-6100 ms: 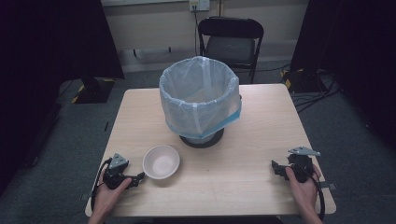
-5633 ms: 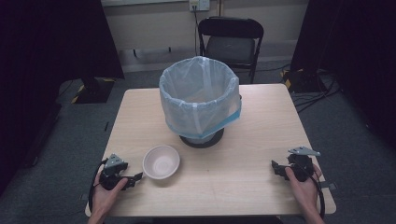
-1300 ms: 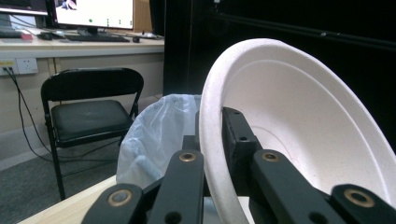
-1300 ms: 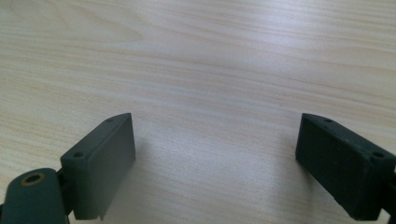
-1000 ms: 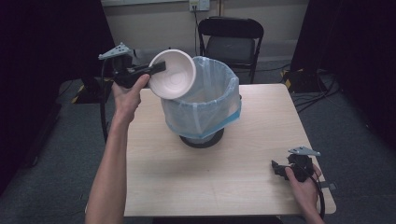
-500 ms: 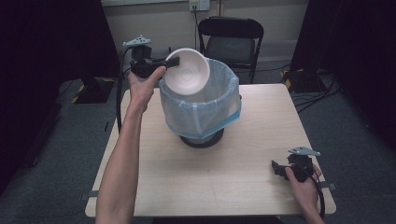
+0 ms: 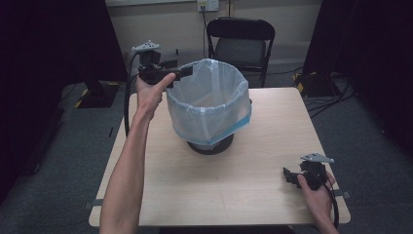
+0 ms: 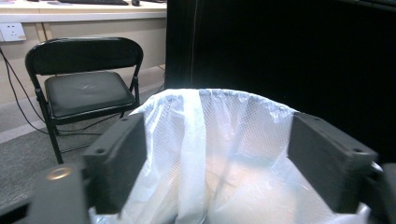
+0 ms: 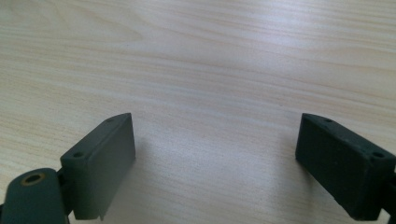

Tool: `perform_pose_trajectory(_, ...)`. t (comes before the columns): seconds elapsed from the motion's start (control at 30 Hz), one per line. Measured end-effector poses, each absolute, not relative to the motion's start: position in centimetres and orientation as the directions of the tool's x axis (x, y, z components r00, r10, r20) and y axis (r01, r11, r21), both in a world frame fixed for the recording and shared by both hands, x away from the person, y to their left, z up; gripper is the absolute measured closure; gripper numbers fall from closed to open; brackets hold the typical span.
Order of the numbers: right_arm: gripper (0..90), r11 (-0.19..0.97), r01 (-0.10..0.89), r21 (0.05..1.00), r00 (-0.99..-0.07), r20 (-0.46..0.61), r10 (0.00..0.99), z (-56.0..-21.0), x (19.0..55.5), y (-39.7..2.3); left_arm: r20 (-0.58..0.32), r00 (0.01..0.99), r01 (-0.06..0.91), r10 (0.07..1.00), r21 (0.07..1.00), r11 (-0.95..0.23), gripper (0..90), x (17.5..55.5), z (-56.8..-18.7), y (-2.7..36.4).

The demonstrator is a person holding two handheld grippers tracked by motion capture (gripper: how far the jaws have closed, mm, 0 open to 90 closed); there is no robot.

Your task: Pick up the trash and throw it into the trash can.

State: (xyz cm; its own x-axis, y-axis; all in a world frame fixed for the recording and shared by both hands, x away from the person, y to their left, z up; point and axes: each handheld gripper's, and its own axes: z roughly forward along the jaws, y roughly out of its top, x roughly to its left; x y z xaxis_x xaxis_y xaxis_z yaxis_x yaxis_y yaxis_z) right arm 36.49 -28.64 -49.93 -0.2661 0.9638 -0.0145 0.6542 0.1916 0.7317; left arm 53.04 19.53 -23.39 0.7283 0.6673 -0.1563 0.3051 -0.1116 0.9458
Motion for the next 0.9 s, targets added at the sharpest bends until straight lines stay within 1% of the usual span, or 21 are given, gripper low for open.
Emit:
perform_pose_trajectory(0.03, 11.2, 0.191, 0.654, 0.732, -0.266, -0.014, 0.964, -49.9, 36.5, -28.6, -0.164, 0.73, 0.308, 0.663, 0.945, -0.106, 15.8, 52.9, -23.4, 19.7)
perform_pose_trajectory(0.13, 11.2, 0.192, 0.653, 0.732, -0.266, -0.016, 0.964, -49.9, 36.5, -28.6, -0.139, 0.721, 0.296, 0.679, 0.948, -0.121, 15.9, 52.4, -23.4, 20.0)
perform_pose_trajectory(0.27, 11.2, 0.192, 0.653, 0.733, -0.266, -0.015, 0.964, -49.9, 36.5, -28.6, -0.163, 0.74, 0.285, 0.653, 0.955, -0.085, 15.9, 51.4, -23.6, 21.0)
perform_pose_trajectory(0.37, 11.2, 0.192, 0.653, 0.732, -0.266, -0.016, 0.964, -49.9, 36.5, -28.6, -0.145, 0.739, 0.272, 0.657, 0.958, -0.095, 15.8, 50.7, -23.7, 21.9)
perform_pose_trajectory(0.47, 11.2, 0.193, 0.653, 0.733, -0.266, -0.017, 0.964, -49.9, 36.5, -28.6, -0.144, 0.725, 0.271, 0.673, 0.958, -0.087, 15.8, 50.1, -23.9, 22.7)
perform_pose_trajectory(0.83, 11.2, 0.193, 0.654, 0.732, -0.267, -0.015, 0.964, -49.9, 36.5, -28.6, -0.085, 0.7, 0.249, 0.709, 0.96, -0.131, 15.9, 47.6, -24.5, 25.1)
perform_pose_trajectory(0.9, 11.2, 0.191, 0.654, 0.732, -0.265, -0.015, 0.964, -49.9, 36.5, -28.6, -0.089, 0.695, 0.251, 0.713, 0.96, -0.125, 15.8, 47.2, -24.6, 25.6)
